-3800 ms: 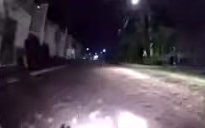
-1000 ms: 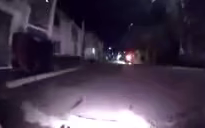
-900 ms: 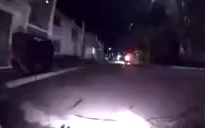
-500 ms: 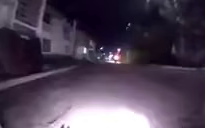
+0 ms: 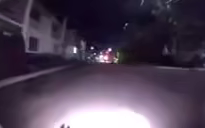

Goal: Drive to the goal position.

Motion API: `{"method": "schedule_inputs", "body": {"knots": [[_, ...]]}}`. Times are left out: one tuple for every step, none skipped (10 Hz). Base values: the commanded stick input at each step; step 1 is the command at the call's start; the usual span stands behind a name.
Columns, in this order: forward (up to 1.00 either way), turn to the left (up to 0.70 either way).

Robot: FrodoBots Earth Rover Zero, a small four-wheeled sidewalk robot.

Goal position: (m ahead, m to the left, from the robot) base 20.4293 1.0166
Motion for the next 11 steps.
{"method": "schedule_inputs", "body": {"knots": [[1.0, 0.0], [1.0, 0.0], [1.0, 0.0], [1.0, 0.0], [1.0, 0.0], [1.0, 0.0], [1.0, 0.0], [1.0, 0.0], [1.0, 0.0], [1.0, 0.0], [1.0, 0.0]]}}
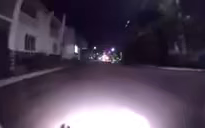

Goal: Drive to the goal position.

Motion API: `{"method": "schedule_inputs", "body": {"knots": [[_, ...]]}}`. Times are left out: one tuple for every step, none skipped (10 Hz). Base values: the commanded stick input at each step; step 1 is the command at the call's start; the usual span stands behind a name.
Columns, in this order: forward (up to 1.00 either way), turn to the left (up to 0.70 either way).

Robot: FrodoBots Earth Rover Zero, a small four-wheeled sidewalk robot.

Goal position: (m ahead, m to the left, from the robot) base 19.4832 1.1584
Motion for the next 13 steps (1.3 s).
{"method": "schedule_inputs", "body": {"knots": [[1.0, 0.0], [1.0, 0.0], [1.0, 0.0], [1.0, 0.0], [1.0, 0.0], [1.0, 0.0], [1.0, 0.0], [1.0, 0.0], [1.0, 0.0], [1.0, 0.0], [1.0, 0.0], [1.0, 0.0], [1.0, 0.0]]}}
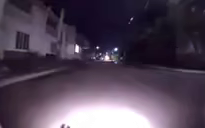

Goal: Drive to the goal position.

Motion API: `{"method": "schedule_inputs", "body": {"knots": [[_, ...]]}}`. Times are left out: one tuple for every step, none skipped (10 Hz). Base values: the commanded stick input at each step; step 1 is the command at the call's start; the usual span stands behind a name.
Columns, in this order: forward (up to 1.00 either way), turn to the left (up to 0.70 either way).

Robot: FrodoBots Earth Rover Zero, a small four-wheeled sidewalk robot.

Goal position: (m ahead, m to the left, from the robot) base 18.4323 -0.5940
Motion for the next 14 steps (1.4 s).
{"method": "schedule_inputs", "body": {"knots": [[1.0, 0.0], [1.0, 0.0], [1.0, 0.0], [1.0, 0.0], [1.0, 0.0], [1.0, 0.0], [1.0, 0.0], [1.0, 0.0], [1.0, 0.0], [1.0, 0.0], [1.0, 0.0], [1.0, 0.0], [1.0, 0.0], [1.0, 0.0]]}}
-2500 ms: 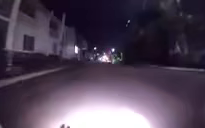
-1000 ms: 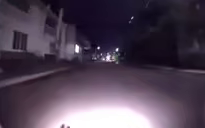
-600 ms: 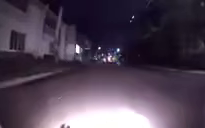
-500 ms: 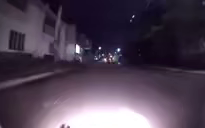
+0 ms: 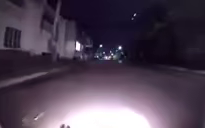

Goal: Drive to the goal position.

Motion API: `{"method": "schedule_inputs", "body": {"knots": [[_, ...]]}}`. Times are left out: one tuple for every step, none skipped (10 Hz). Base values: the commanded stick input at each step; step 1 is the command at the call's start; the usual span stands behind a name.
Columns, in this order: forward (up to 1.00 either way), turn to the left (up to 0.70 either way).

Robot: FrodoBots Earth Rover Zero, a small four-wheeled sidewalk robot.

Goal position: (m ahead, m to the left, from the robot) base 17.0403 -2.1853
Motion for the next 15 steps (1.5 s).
{"method": "schedule_inputs", "body": {"knots": [[1.0, 0.0], [1.0, 0.0], [1.0, 0.0], [1.0, 0.0], [1.0, 0.0], [1.0, 0.0], [1.0, 0.0], [1.0, 0.0], [1.0, 0.0], [1.0, 0.0], [1.0, 0.0], [1.0, 0.0], [1.0, 0.0], [1.0, 0.0], [1.0, 0.0]]}}
